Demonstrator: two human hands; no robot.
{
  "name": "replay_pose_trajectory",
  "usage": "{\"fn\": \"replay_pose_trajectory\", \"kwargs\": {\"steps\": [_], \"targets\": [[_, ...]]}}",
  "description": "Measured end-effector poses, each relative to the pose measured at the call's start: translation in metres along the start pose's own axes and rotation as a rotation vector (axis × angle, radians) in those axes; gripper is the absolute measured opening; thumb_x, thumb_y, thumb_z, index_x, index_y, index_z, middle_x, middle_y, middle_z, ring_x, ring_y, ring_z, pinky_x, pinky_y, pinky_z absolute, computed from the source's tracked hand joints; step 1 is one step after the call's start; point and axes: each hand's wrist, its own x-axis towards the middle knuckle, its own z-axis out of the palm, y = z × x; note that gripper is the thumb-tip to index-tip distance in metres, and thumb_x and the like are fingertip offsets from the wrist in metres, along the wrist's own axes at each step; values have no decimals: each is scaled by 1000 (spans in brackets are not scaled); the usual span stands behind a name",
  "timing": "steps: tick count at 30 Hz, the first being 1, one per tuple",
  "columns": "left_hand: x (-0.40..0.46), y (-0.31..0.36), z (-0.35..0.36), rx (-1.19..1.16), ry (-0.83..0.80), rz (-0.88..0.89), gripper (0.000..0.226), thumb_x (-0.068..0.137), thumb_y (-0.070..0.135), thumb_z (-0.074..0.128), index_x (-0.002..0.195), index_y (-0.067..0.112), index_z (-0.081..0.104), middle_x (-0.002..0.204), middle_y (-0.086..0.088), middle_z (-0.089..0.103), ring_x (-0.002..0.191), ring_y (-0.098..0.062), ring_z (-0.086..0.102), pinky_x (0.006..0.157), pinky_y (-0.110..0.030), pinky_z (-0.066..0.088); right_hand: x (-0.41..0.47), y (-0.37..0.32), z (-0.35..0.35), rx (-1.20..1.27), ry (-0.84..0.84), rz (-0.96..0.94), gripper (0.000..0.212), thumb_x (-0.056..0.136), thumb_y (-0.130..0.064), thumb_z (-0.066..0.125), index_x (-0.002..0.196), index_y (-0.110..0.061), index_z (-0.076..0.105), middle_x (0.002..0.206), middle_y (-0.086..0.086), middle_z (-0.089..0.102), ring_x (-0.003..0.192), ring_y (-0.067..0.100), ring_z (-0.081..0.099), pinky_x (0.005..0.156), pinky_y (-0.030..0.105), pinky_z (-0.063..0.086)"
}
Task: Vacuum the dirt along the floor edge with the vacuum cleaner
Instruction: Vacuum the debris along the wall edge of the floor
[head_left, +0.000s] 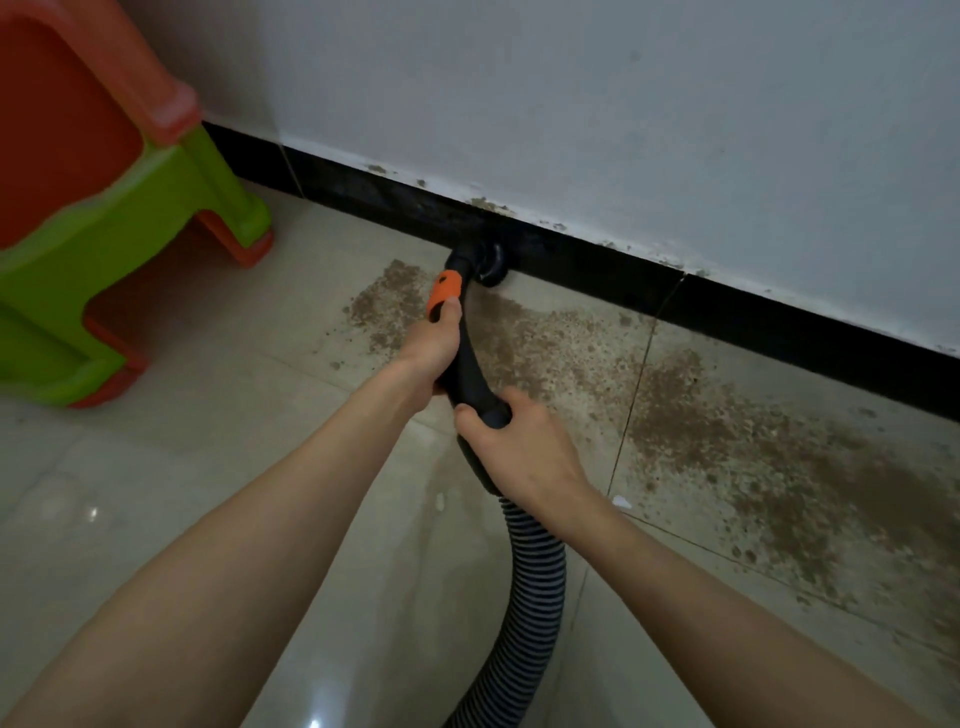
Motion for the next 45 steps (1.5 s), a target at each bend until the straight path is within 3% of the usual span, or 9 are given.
{"fn": "replay_pose_trajectory", "kwargs": {"steps": [5,10,12,15,18,24,35,41,45], "targets": [[15,7,-57,-30,177,54,58,97,53,37,127,3,47,103,-12,59,88,-28,60,68,-36,51,21,-38,28,-23,-103,-91,32,84,-55,54,96,-26,57,80,-1,62,74,21,62,59,33,47],[28,-4,-110,-48,299,-6,65,98,55,34,133,1,42,125,-21,57,109,-38,59,92,-50,51,33,-65,61,-49,-228,-137,26,85,-52,55,85,-26,52,75,0,59,72,23,60,55,31,39],[30,-9,-125,-84,300,-36,63,98,54,33,133,2,42,121,-21,58,108,-38,60,93,-49,51,36,-72,71,-45,-266,-149,24,85,-51,56,77,-32,45,73,-1,56,70,22,58,53,31,36],[31,-14,-133,-115,302,-58,60,98,53,33,129,3,44,101,-16,57,91,-31,58,87,-47,51,37,-74,80,-53,-278,-163,27,85,-52,55,75,-31,42,73,-2,55,69,21,56,53,31,35],[33,-18,-130,-96,282,-68,61,98,54,34,128,2,45,103,-16,56,92,-31,58,91,-48,51,36,-68,82,-43,-267,-138,28,84,-54,55,77,-29,45,74,-2,58,69,21,58,53,31,37],[37,-13,-112,-1,233,-25,62,98,54,34,126,1,47,109,-19,60,90,-32,59,80,-44,54,37,-53,79,22,-226,-83,31,84,-55,54,90,-24,53,79,0,63,73,23,63,57,32,43],[27,-15,-85,31,195,-24,54,98,52,33,118,4,47,102,-15,59,88,-29,60,79,-42,54,30,-35,64,29,-176,-71,28,84,-54,55,82,-26,50,75,-2,61,71,21,62,54,30,40],[11,-11,-57,27,125,-20,55,100,49,34,124,1,46,95,-12,56,85,-28,58,79,-44,54,18,-20,45,54,-141,-28,33,81,-56,55,95,-26,59,80,-1,64,74,21,63,61,32,49],[-3,-11,-30,63,79,-11,56,100,48,33,131,3,44,111,-21,59,84,-28,59,68,-37,49,3,-4,28,82,-103,-2,32,78,-56,56,89,-27,59,77,-2,65,70,19,64,60,33,51]]}}
